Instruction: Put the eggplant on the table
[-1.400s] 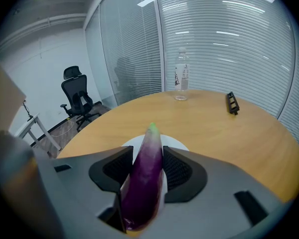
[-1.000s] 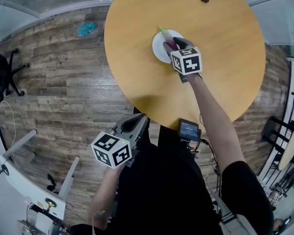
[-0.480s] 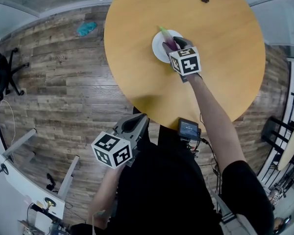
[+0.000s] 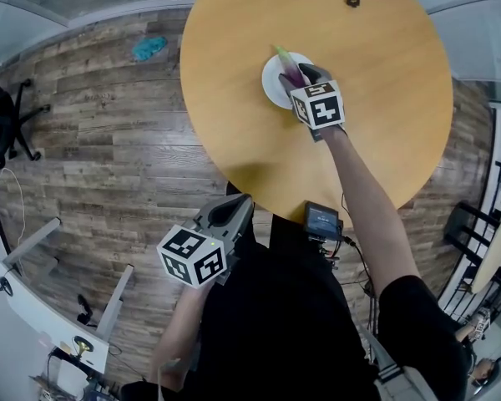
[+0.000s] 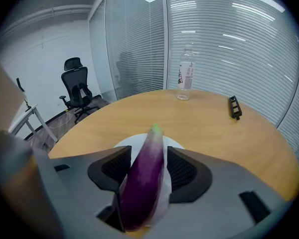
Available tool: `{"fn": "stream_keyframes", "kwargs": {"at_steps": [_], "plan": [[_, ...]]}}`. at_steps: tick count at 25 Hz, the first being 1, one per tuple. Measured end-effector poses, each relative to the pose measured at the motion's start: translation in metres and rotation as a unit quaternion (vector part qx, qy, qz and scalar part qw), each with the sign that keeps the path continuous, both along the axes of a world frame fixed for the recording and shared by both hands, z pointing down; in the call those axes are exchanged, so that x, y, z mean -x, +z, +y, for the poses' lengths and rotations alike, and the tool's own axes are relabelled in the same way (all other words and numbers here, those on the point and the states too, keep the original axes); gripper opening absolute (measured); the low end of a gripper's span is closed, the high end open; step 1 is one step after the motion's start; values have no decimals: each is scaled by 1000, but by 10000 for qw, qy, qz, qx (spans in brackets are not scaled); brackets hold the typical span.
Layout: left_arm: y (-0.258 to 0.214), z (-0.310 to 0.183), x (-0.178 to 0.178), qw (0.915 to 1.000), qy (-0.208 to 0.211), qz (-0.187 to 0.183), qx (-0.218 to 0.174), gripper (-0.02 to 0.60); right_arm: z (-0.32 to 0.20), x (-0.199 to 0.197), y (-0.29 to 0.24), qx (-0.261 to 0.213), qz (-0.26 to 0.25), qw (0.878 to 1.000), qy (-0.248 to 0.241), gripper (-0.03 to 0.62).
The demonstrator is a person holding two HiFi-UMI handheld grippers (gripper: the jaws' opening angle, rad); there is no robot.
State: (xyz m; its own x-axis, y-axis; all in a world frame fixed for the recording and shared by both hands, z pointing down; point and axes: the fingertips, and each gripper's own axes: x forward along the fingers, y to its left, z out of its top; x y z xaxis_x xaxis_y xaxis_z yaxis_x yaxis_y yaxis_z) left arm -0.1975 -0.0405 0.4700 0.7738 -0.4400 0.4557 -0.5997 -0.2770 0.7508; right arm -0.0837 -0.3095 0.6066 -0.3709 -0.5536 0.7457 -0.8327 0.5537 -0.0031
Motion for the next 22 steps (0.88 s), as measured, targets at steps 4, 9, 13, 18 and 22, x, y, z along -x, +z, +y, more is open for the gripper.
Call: {"fn": "stream_keyframes", "kwargs": {"at_steps": [4, 9, 13, 18, 22], "plan": [[0, 1, 2, 10000, 5, -12, 2, 12, 1, -1, -2, 21, 13, 10000, 22, 218], [0, -1, 2, 10000, -26, -15, -2, 12, -1, -4, -4, 17, 75, 10000, 12, 218], [-2, 0, 1, 10000, -16, -6, -16, 12, 0, -7, -5, 12, 110, 9999, 46, 218], [-3, 1, 0, 10000, 2, -14, -19, 12, -1, -9, -5, 17, 169, 9999, 28, 218], [-2, -1, 1, 10000, -14, -12, -36, 12, -4, -10, -5, -8, 192, 9998, 39, 218]]}}
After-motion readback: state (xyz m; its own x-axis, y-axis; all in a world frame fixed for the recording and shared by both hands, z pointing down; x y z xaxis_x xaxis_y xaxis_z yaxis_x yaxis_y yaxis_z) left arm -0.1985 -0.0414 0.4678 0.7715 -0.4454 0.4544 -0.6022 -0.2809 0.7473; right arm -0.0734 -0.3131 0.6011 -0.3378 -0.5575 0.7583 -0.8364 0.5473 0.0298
